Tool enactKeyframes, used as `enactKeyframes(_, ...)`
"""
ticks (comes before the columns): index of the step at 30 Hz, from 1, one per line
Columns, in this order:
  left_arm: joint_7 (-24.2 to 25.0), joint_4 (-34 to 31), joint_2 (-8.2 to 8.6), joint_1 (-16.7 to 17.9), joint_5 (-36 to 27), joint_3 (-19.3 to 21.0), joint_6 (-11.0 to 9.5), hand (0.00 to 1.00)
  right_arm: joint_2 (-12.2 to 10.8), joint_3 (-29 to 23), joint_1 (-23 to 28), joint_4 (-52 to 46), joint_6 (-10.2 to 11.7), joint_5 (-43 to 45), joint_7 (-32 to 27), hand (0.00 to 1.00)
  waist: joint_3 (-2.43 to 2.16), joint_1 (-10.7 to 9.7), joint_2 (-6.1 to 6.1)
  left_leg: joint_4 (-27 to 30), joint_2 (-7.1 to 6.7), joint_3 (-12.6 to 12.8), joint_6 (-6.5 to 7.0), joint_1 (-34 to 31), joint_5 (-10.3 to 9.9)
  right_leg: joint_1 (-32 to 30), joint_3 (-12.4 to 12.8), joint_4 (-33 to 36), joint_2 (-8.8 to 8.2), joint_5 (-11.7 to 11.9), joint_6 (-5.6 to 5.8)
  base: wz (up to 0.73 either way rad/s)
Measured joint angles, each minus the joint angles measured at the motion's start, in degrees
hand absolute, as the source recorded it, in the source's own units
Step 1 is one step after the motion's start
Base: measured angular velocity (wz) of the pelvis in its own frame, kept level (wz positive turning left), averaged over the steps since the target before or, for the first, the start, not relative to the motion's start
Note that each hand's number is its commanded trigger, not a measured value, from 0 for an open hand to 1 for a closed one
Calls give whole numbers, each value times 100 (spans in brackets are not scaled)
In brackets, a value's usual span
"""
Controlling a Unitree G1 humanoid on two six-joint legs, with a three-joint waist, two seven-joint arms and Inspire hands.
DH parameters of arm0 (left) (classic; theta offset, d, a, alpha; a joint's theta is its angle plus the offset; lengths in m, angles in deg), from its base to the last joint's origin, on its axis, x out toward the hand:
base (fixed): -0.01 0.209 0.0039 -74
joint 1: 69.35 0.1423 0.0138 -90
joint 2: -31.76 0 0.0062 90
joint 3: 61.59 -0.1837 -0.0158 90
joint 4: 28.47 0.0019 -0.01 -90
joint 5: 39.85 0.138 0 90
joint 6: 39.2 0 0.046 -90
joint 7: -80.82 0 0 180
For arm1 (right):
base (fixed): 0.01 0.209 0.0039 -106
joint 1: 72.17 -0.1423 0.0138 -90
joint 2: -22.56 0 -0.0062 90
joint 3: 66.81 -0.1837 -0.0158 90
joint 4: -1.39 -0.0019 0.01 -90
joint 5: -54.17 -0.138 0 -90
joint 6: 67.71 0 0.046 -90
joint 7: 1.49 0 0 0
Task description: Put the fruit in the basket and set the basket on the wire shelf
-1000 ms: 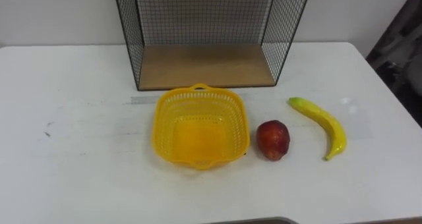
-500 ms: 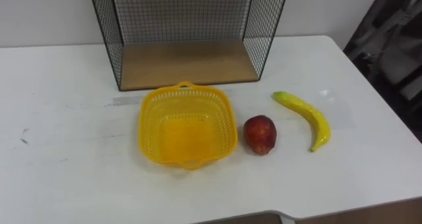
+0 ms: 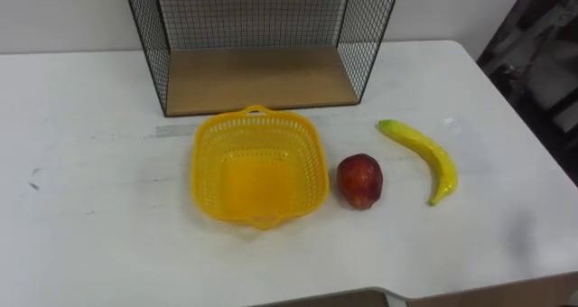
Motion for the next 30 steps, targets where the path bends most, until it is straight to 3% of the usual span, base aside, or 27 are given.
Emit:
enactKeyframes(4,80,117,-31,-10,0,-85,-124,0,165,276,-1,-119,110,22,336,0,-3,113,1,0,4,1,0,22,0,81,-2,19,5,16,-5,0)
enactKeyframes(8,94,118,-30,6,3,-208,-125,0,173,376,-2,-118,123,22,712,0,9,144,-14,-3,4,-46,0,41,0,146,-38,-41,3,24,-1,5)
enactKeyframes(18,364,145,-144,-91,104,-286,-253,0,317,1030,-34,-118,124,39,2189,0,39,296,-72,-13,8,-59,0,101,0,248,-41,-101,7,35,5,1)
enactKeyframes(22,547,248,-161,-72,165,-352,-237,0,409,1370,-157,-68,125,50,2719,0,49,315,-33,-7,25,-117,0,90,0,339,-107,-274,11,138,8,6)
enactKeyframes(30,581,252,-161,-109,162,-410,-211,0,477,1706,-284,287,98,180,3591,0,27,431,-1,-5,29,-204,0,80,0,361,-169,-273,7,142,6,4)
